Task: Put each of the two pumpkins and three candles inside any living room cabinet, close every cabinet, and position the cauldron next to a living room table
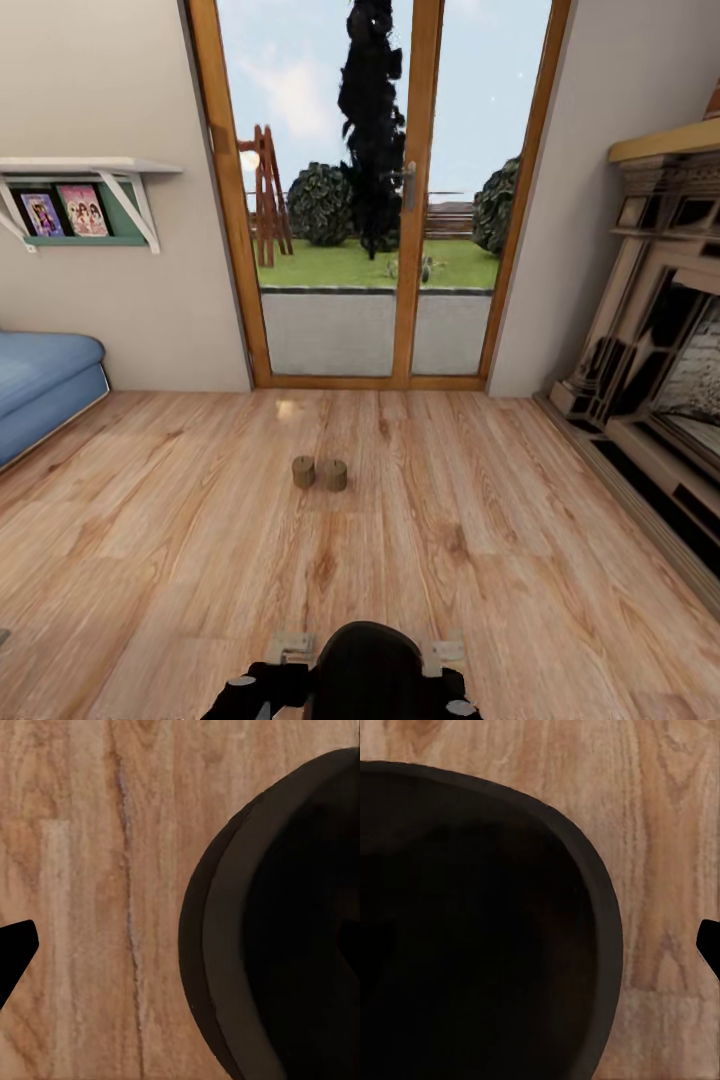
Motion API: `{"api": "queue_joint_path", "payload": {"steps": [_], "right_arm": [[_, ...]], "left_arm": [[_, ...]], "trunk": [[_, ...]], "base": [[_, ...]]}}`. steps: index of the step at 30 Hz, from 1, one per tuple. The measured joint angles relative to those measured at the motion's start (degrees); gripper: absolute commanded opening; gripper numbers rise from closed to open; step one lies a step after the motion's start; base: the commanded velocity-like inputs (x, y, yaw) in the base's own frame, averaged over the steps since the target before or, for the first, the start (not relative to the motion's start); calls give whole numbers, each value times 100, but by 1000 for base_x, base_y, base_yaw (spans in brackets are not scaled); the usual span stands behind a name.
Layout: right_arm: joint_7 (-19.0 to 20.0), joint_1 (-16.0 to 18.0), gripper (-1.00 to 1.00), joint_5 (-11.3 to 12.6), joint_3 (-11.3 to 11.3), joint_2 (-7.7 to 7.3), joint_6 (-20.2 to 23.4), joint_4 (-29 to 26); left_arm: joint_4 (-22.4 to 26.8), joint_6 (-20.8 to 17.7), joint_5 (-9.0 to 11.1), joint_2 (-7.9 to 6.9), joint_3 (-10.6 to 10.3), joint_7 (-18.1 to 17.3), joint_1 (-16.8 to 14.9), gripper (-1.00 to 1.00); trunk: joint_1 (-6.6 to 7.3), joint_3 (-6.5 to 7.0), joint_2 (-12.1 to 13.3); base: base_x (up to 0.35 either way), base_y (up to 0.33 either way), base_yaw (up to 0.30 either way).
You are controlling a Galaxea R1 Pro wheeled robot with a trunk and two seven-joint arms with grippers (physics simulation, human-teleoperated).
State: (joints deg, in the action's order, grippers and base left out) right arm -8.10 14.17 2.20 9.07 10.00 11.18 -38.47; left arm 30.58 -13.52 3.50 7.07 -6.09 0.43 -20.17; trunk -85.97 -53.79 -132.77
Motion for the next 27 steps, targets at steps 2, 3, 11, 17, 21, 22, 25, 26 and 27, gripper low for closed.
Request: {"api": "queue_joint_path", "payload": {"steps": [2,3,11,17,21,22,25,26,27], "right_arm": [[-3,254,100,37,-10,0,487,-68],[-5,422,100,112,-13,-3,774,-92],[-23,834,100,478,-14,-11,1163,-19],[-30,851,100,490,-13,-14,1155,26],[-30,851,100,502,-18,-19,1102,35],[-28,853,100,505,-22,-19,1092,36],[-26,852,100,504,-29,-20,1066,41],[-24,851,100,500,-30,-20,1062,40],[-23,852,100,498,-30,-20,1060,37]], "left_arm": [[531,-666,6,-7,-10,6,-23,100],[828,-1101,8,-11,-15,13,-33,100],[1272,-1634,-29,-4,-11,20,-62,100],[1276,-1648,-28,0,-26,20,-64,100],[1276,-1646,-17,5,-27,20,-64,100],[1275,-1645,-15,5,-31,20,-64,100],[1278,-1636,-15,0,-34,20,-63,100],[1280,-1635,-14,2,-35,20,-64,100],[1278,-1634,-14,4,-35,20,-64,100]], "trunk": [[-44,-36,-80],[-66,-54,-120],[-242,-198,-441],[-374,-306,-682],[-462,-378,-842],[-484,-396,-882],[-549,-450,-1003],[-571,-468,-1043],[-575,-490,-1045]], "base": [[0,0,0],[0,0,0],[0,0,0],[0,0,0],[0,0,0],[0,0,0],[0,0,0],[0,0,0],[0,0,0]]}}
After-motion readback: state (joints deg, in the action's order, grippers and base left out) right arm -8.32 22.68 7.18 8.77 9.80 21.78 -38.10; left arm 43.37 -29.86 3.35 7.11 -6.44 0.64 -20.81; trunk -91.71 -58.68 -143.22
